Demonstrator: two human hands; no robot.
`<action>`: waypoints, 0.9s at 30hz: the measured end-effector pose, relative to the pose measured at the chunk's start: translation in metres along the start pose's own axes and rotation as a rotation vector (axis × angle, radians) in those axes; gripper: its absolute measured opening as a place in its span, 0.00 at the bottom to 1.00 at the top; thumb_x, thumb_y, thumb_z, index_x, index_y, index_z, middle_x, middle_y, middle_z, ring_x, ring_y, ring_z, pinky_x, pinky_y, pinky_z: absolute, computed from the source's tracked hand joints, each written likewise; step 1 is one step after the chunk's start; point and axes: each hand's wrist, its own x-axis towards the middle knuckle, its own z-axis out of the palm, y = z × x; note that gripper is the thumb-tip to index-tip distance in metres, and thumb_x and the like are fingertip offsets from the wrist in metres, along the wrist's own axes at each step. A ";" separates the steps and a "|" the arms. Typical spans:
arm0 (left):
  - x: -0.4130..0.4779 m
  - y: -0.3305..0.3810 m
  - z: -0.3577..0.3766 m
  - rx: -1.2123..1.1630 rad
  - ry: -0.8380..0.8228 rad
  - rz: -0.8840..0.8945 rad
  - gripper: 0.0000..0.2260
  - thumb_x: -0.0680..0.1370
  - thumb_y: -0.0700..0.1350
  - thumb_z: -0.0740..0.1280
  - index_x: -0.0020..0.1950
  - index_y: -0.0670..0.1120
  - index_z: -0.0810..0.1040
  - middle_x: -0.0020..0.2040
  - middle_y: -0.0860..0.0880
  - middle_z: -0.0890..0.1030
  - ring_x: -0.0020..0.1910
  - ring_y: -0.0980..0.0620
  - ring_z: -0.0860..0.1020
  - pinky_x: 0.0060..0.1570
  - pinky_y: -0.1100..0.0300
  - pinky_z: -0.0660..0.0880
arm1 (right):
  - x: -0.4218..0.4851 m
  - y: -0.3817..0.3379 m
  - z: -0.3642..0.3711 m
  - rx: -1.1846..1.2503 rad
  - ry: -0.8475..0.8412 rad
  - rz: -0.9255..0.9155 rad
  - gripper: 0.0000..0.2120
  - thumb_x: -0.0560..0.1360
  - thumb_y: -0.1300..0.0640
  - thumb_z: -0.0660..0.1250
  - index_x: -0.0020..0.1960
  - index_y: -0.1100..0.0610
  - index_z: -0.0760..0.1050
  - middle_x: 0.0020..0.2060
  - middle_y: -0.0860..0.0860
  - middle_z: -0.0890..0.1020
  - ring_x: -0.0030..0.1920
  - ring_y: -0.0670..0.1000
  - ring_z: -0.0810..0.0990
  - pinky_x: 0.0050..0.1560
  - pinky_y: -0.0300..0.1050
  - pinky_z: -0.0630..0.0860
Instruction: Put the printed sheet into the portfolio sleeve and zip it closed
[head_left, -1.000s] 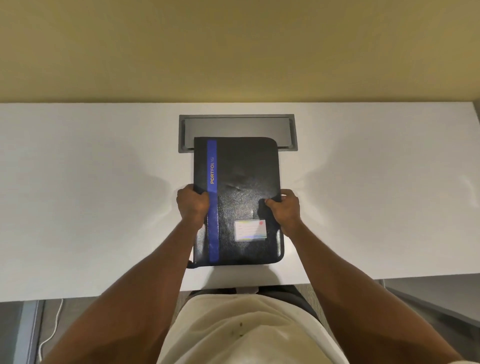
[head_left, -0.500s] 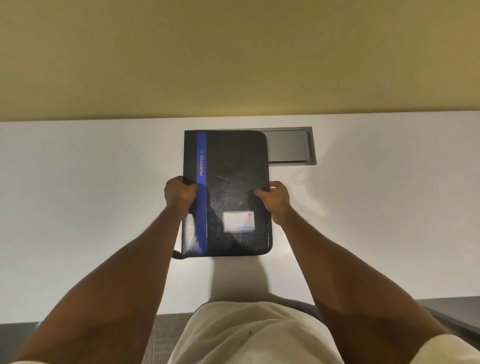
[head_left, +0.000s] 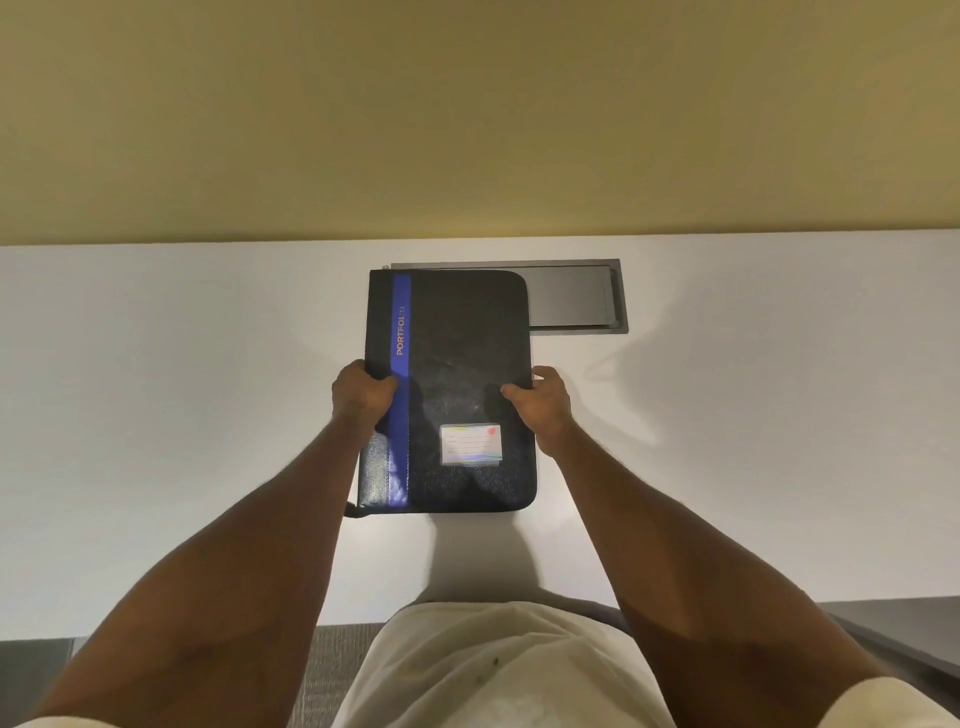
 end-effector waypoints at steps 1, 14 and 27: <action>-0.003 -0.001 0.000 0.012 -0.010 0.008 0.17 0.79 0.44 0.71 0.67 0.41 0.78 0.62 0.40 0.82 0.61 0.36 0.81 0.63 0.42 0.80 | -0.003 0.000 -0.001 -0.008 -0.003 -0.010 0.25 0.77 0.54 0.73 0.71 0.56 0.70 0.65 0.55 0.80 0.61 0.59 0.82 0.64 0.54 0.80; -0.048 -0.028 0.008 0.093 -0.091 -0.005 0.22 0.80 0.47 0.72 0.70 0.41 0.74 0.64 0.39 0.80 0.62 0.36 0.80 0.63 0.41 0.79 | -0.042 0.021 -0.007 -0.173 -0.101 -0.063 0.27 0.76 0.52 0.72 0.72 0.56 0.69 0.67 0.54 0.79 0.65 0.59 0.79 0.65 0.53 0.79; -0.070 -0.033 0.006 0.377 0.043 0.258 0.22 0.80 0.48 0.69 0.71 0.39 0.70 0.67 0.40 0.76 0.68 0.36 0.75 0.67 0.38 0.74 | -0.072 0.036 -0.006 -0.531 -0.025 -0.265 0.34 0.77 0.50 0.70 0.78 0.58 0.62 0.76 0.55 0.68 0.75 0.58 0.69 0.76 0.55 0.68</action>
